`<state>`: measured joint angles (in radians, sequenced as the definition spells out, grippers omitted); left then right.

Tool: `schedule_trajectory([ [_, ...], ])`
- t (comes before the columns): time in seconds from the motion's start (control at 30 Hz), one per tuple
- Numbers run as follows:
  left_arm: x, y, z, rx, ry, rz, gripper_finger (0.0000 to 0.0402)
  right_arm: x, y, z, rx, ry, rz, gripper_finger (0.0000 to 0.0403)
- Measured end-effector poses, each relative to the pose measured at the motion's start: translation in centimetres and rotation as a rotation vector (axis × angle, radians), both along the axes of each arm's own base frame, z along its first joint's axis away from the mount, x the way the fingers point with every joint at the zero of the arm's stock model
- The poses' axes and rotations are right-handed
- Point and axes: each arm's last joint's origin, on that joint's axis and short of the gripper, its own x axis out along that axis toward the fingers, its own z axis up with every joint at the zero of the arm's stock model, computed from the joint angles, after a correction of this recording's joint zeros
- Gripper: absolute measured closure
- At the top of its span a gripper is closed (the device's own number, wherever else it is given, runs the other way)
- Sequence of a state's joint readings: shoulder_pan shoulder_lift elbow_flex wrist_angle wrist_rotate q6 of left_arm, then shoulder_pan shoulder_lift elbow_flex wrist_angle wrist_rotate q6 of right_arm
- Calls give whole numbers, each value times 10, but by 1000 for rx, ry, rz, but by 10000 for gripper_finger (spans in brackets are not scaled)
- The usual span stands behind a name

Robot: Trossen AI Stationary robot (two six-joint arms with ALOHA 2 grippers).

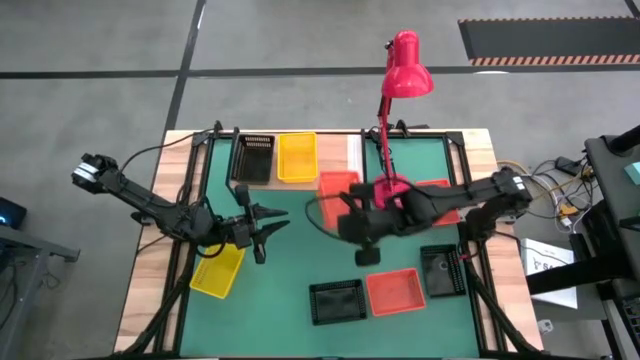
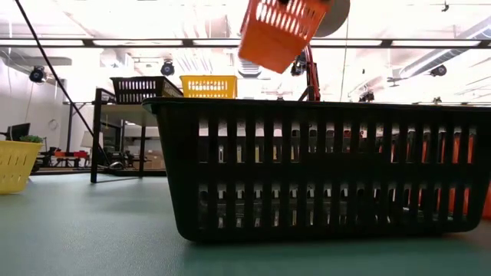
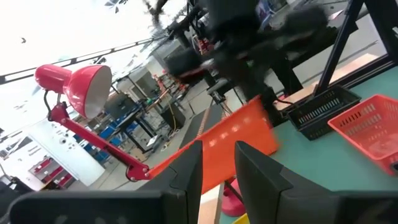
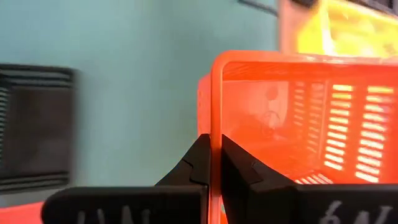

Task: Stack baskets on shelf by color
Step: Put the top left orange bin on the shelf

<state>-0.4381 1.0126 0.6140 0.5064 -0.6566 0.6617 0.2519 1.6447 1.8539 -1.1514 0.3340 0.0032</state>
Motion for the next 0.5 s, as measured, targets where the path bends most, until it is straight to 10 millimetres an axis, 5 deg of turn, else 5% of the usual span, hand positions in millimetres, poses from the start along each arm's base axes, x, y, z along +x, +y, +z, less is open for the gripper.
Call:
schedule_trajectory([
  [0.5, 0, 1, -1, 8, 5, 15, 324, 40, -90, -38, -109, 295, -148, 394],
])
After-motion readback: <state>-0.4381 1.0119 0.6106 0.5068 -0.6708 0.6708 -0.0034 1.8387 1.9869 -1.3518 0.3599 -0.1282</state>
